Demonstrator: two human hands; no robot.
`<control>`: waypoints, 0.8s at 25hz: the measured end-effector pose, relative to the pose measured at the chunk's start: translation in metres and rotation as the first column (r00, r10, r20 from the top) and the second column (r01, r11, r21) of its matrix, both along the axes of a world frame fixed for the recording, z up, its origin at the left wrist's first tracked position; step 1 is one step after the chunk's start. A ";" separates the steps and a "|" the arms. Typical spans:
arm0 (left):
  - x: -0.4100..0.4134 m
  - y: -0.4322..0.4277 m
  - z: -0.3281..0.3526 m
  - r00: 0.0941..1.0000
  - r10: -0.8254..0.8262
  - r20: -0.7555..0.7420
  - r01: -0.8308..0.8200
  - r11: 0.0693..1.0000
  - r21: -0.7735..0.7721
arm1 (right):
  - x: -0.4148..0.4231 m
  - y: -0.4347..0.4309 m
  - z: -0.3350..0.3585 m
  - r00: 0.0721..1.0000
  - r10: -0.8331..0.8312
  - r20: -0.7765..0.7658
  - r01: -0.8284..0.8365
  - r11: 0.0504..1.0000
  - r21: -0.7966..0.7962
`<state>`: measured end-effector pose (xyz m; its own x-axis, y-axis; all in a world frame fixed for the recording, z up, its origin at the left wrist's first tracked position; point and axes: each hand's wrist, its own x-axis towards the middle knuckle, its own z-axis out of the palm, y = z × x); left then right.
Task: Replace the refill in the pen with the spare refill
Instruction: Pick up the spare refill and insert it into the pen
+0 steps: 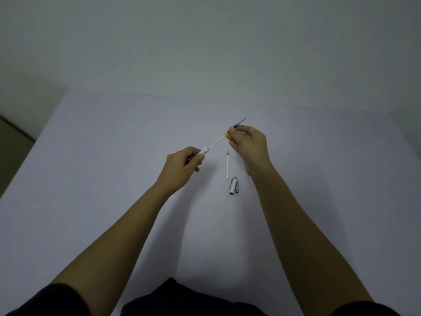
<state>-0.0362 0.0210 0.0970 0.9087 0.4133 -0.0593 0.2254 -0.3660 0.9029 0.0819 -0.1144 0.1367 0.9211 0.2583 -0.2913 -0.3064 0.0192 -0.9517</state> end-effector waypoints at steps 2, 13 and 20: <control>-0.004 -0.001 0.004 1.000 -0.009 0.015 0.009 1.000 -0.008 | -0.004 -0.002 0.001 1.000 -0.010 0.013 0.010 1.000 -0.004; -0.002 -0.005 0.019 1.000 0.023 0.019 -0.023 1.000 0.021 | -0.020 -0.006 0.001 0.980 0.198 0.013 -0.198 0.980 -0.037; 0.000 -0.005 0.020 0.998 0.054 0.042 -0.053 0.998 -0.031 | -0.001 -0.023 -0.030 0.984 0.175 -0.025 -0.177 0.963 -0.203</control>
<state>-0.0366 0.0162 0.1174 0.8872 0.4601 -0.0337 0.2046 -0.3268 0.9227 0.0813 -0.1371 0.1065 0.8640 0.3509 -0.3609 -0.2943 -0.2295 -0.9277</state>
